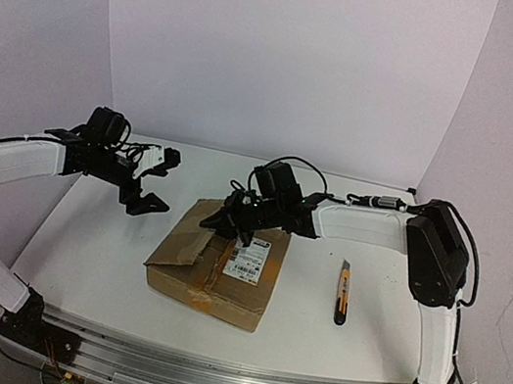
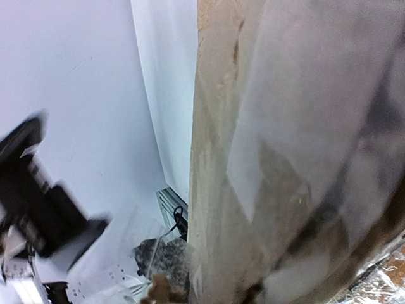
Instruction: Unpack the express box
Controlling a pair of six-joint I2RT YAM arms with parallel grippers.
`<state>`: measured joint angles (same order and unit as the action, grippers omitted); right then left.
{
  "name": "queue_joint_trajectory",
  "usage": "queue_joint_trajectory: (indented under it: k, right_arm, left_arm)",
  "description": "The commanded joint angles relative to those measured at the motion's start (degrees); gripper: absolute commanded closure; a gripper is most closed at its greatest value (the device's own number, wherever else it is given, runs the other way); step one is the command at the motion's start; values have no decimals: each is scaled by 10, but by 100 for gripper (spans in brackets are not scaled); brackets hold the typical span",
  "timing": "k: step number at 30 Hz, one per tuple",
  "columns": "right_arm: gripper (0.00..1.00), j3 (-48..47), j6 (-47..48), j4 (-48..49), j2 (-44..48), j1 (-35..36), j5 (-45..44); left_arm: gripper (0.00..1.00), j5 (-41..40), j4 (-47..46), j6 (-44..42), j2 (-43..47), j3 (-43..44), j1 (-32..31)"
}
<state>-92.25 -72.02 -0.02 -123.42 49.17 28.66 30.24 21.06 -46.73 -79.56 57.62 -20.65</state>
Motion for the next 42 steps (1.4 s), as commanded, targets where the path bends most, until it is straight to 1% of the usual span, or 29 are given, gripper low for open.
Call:
queue_joint_trajectory:
  k: [1, 3, 5, 8, 10, 13, 17, 19, 24, 25, 27, 30, 33, 39, 42]
  right_arm:
    - [100, -20, -41, 22, 20, 1, -38]
    - [100, -30, -42, 21, 21, 0, -52]
    - [100, -43, -42, 21, 15, 0, -58]
    - [100, -55, -45, 19, 9, 0, -55]
    - [100, -53, -45, 19, 11, 1, -56]
    - [100, -50, -45, 18, 15, 1, -56]
    - [100, -41, -48, 18, 19, 1, -57]
    - [100, -42, -49, 18, 19, 2, -57]
    - [100, -54, -47, 18, 14, 2, -50]
    - [100, -56, -47, 18, 13, 2, -48]
    - [100, -53, -47, 17, 15, 1, -49]
    - [100, -40, -49, 17, 26, 2, -62]
    - [100, -42, -48, 17, 27, 2, -67]
    - [100, -51, -48, 15, 21, 1, -69]
    - [100, -53, -48, 15, 21, 1, -70]
  left_arm:
    - [2, 42, 29, -52, 94, -42, -49]
    - [0, 35, 33, -65, 122, -72, -67]
    - [0, 10, 20, -62, 144, -107, -92]
    - [0, -64, -48, -40, 162, -159, -138]
    - [0, -129, -116, -21, 159, -189, -163]
    - [0, -223, -195, 12, 129, -204, -190]
    - [1, -298, -278, 44, 95, -210, -199]
    - [4, -318, -308, 54, 91, -215, -200]
    - [22, -287, -324, 86, 97, -220, -200]
    - [25, -284, -328, 92, 95, -219, -200]
    - [27, -285, -330, 105, 92, -212, -200]
    - [21, -270, -317, 113, 99, -201, -200]
    - [16, -231, -307, 113, 124, -202, -200]
    - [11, -165, -300, 100, 177, -216, -200]
    - [11, -177, -310, 80, 172, -232, -200]
